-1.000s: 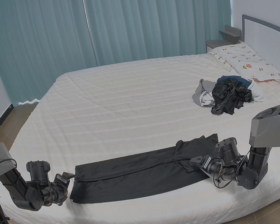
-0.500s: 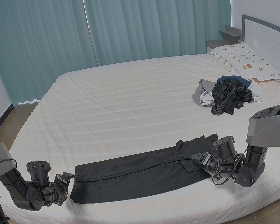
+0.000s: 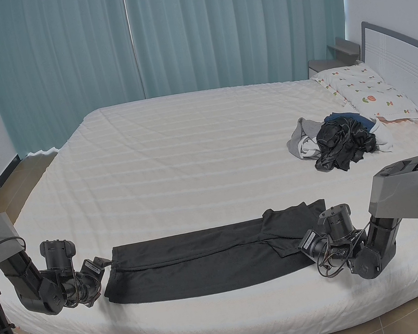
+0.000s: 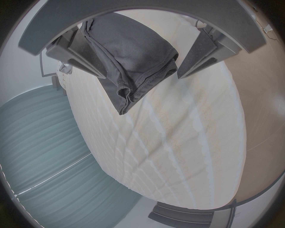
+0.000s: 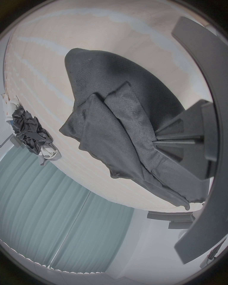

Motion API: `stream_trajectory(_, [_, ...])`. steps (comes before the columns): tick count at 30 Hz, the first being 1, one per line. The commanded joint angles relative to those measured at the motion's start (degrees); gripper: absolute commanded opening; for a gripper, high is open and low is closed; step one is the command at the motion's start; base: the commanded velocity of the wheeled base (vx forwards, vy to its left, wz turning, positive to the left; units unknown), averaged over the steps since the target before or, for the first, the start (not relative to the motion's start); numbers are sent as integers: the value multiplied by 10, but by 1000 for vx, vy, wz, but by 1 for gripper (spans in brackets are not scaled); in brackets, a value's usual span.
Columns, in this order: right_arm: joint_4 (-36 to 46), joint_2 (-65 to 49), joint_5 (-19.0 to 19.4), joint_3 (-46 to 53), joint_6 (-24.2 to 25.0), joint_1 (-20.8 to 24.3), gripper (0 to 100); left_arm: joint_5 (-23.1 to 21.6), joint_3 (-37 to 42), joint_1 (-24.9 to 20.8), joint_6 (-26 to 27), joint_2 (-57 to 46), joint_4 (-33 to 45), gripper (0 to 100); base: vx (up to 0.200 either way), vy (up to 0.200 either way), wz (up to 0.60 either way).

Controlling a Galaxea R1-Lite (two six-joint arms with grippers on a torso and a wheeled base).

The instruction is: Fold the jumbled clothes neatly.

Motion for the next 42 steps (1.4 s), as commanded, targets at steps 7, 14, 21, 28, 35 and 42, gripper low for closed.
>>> stream_trajectory(7, [-3, -43, 12, 36, 1, 3, 0, 1, 1, 0, 1, 4, 0, 100, 0, 0, 0])
stream_trajectory(14, [-7, -65, 25, 68, 1, 3, 0, 1, 0, 0, 2, 6, 0, 100, 0, 0, 0])
stream_trajectory(21, [-6, -58, 35, 79, -4, 5, 0, 0, 2, -1, 3, 5, 1, 100, 0, 0, 0])
stream_trajectory(28, [-9, -31, 34, 78, -34, 5, 100, 3, 8, -3, 35, -1, 3, 100, 0, 0, 0])
stream_trajectory(35, [-38, -90, 34, 105, -32, -6, 100, 15, 10, -7, 38, -6, 0, 100, 0, 0, 0])
stream_trajectory(42, [-50, -120, 70, 105, -30, -81, 100, 34, 9, -7, 28, -32, 0, 100, 0, 0, 0])
